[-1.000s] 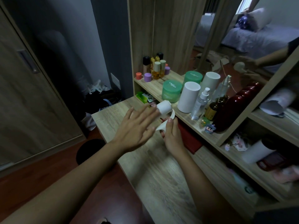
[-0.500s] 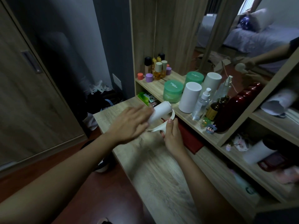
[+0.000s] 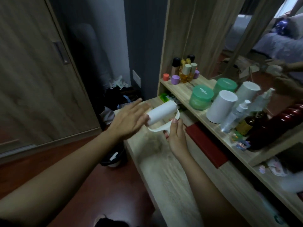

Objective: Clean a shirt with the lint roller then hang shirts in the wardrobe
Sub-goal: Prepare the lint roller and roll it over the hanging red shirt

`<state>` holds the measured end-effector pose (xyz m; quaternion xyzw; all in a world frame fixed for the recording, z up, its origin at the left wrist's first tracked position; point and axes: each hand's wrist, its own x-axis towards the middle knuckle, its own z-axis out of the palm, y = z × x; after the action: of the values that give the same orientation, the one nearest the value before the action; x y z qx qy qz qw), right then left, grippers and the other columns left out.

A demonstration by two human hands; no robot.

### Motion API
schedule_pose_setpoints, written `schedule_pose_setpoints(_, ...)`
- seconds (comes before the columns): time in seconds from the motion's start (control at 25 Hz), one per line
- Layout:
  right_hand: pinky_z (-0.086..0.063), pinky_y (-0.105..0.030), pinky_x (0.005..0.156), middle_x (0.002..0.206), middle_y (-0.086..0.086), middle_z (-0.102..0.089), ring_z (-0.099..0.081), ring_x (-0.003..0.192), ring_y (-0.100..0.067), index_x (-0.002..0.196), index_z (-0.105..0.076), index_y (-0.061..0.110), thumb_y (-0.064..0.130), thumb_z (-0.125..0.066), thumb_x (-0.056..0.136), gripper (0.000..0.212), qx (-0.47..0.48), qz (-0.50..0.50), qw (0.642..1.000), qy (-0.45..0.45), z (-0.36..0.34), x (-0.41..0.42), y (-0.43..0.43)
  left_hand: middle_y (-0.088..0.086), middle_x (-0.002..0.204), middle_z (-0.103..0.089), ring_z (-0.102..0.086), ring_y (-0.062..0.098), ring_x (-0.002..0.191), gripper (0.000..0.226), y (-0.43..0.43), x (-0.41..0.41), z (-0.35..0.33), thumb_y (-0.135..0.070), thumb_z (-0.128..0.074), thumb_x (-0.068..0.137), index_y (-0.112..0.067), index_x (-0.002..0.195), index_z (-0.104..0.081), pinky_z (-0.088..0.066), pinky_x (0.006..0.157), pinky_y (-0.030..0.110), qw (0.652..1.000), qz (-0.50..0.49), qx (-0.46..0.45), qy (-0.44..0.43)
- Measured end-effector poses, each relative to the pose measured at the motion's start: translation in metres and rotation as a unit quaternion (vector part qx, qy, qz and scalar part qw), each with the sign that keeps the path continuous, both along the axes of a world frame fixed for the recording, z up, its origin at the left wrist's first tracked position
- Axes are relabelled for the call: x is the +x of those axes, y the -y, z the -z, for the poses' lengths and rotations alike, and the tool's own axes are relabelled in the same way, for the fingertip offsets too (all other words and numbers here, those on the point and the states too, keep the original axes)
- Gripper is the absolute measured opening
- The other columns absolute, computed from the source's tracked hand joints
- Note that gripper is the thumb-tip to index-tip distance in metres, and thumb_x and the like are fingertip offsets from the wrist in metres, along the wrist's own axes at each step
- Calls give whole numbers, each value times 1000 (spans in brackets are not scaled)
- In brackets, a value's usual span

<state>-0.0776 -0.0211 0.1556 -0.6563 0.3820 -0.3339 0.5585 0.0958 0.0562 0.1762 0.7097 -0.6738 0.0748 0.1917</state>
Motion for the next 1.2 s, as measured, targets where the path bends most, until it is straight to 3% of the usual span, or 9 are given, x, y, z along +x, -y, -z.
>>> schedule_pose_setpoints(0.16,-39,-3,50,85,2,-51,-49,70,-4,106,-41,15,30,-22,101,25,27,-65,997,6,-3,85,-16,17,134,-54,-44,34,130,80,-40,94,7,-55,-6,95,1,132,-49,-24,111,30,992,-119,-7,-44)
schedule_pose_setpoints(0.28,-39,-25,55,69,2,-50,-46,60,-12,98,-43,20,49,-29,94,32,60,-115,991,17,1,165,-29,17,136,-53,-43,32,131,71,-74,168,8,-52,-14,97,0,133,-48,-22,110,27,984,-168,-27,-50)
schedule_pose_setpoints(0.36,-38,-27,58,77,4,-54,-49,65,-11,113,-44,21,51,-48,82,44,65,-149,986,36,4,226,-40,15,138,-52,-41,30,133,66,-99,226,8,-46,-19,94,-3,135,-47,-23,110,28,975,-211,-32,-60)
schedule_pose_setpoints(0.52,-42,-26,79,113,-3,-60,-57,102,-18,129,-38,14,23,-61,85,50,3,-175,985,-4,1,338,-65,15,135,-55,-45,30,131,65,-136,337,2,-46,-21,91,-4,133,-48,-31,109,33,967,-253,-8,-39)
schedule_pose_setpoints(0.64,-39,-29,79,110,-3,-58,-55,104,-21,120,-42,14,20,-55,90,33,-14,-166,986,-28,0,401,-74,18,131,-57,-51,32,125,62,-145,399,-2,-43,-26,91,-2,130,-51,-37,106,35,969,-247,8,-5)
schedule_pose_setpoints(0.84,-44,-33,77,91,7,-56,-56,89,-19,119,-43,13,25,-52,93,30,-20,-161,986,-33,3,482,-67,21,119,-63,-61,34,110,57,-126,499,1,-38,-31,91,1,120,-58,-47,96,39,973,-211,63,62)
schedule_pose_setpoints(0.96,-43,-30,75,89,8,-56,-57,86,-16,112,-44,15,25,-51,93,22,-23,-142,988,-51,5,517,-44,20,112,-67,-64,33,103,54,-92,548,16,-36,-35,88,2,115,-62,-52,88,39,971,-179,104,117)
schedule_pose_setpoints(1.08,-45,-29,68,79,6,-55,-55,71,-12,102,-44,18,25,-50,94,12,-26,-132,990,-41,12,559,-10,19,100,-70,-68,33,91,40,-41,601,29,-28,-56,81,2,105,-67,-56,78,38,966,-135,126,179)
schedule_pose_setpoints(1.2,-45,-30,60,70,2,-54,-53,60,-11,92,-47,22,27,-50,94,6,-20,-131,991,-23,19,598,26,15,89,-70,-67,30,82,34,11,647,33,-27,-53,78,-3,95,-69,-56,75,35,949,-88,176,245)
